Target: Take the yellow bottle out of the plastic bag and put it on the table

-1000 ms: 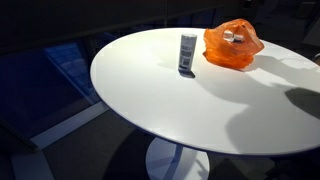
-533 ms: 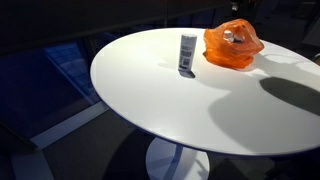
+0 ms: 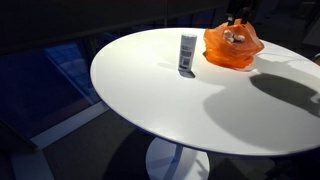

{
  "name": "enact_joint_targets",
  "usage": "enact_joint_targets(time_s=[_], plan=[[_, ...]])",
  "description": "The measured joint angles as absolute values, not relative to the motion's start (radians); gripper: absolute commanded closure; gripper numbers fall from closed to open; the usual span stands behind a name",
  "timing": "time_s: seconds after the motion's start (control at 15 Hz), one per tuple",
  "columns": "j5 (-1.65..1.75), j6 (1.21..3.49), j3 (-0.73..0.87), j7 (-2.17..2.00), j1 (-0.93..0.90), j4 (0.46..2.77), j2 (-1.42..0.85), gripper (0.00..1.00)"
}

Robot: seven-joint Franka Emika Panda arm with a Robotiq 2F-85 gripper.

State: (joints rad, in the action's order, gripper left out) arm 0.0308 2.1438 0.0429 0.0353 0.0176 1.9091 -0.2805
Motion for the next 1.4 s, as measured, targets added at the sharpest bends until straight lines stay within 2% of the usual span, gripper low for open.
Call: enact_joint_targets(time_s=[0.07, 0.2, 0.4, 0.47, 1.4], plan=[[0.031, 2.144, 0.043, 0.035, 0.017, 1.909, -0.281, 0.29], [0.031, 2.144, 0.043, 0.035, 0.017, 1.909, -0.282, 0.47], [0.031, 2.144, 0.043, 0.035, 0.017, 1.909, -0.282, 0.59], [0.031, 2.144, 0.043, 0.035, 0.017, 1.909, -0.282, 0.79], [0.033, 2.143, 0.023, -0.014, -0.015, 1.868, -0.192, 0.81]])
